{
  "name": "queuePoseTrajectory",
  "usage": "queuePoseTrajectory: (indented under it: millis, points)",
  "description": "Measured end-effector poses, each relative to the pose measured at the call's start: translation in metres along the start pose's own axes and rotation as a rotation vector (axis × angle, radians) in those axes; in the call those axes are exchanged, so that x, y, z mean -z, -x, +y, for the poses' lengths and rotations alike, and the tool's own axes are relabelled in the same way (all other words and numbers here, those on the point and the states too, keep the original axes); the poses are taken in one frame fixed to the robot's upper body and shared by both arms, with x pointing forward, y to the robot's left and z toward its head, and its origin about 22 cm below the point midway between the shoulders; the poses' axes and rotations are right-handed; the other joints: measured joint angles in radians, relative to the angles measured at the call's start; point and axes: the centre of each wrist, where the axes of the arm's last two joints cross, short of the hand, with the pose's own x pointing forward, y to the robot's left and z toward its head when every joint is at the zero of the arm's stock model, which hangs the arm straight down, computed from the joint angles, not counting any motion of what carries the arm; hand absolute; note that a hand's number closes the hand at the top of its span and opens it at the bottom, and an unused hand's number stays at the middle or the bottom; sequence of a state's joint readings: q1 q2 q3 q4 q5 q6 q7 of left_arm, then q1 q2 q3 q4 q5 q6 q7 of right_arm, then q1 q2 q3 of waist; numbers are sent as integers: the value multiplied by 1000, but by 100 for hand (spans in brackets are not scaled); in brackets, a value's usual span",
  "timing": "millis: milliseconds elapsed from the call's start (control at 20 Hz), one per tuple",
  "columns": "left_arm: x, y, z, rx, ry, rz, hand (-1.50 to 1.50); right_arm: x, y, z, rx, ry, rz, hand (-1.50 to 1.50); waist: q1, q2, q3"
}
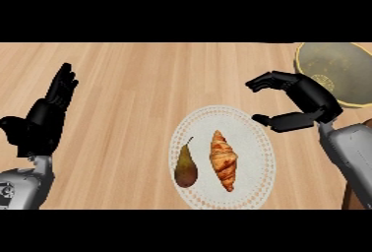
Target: Pick the croissant from the placemat and place it in the bowl
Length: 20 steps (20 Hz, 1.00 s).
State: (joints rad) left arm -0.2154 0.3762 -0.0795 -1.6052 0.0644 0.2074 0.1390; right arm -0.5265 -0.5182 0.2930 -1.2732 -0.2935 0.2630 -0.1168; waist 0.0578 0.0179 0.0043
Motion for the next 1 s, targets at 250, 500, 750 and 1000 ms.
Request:
queuePoseTrajectory:
  millis: [250,500,750,1000]
  points:
    - [3,1,-3,41,-15,2,0,15,-14,-15,-104,-243,-102,-150,-17,-6,-2]
    - [5,2,-11,57,-30,14,0,41,-48,-16,-299,-430,-86,-150,-29,-12,-4]
    - [4,3,-7,64,-28,20,0,70,-78,10,-526,-582,-17,-150,-30,-16,-5]
    - [2,7,-6,63,-40,25,0,90,-94,50,-687,-729,57,-150,-40,-18,-6]
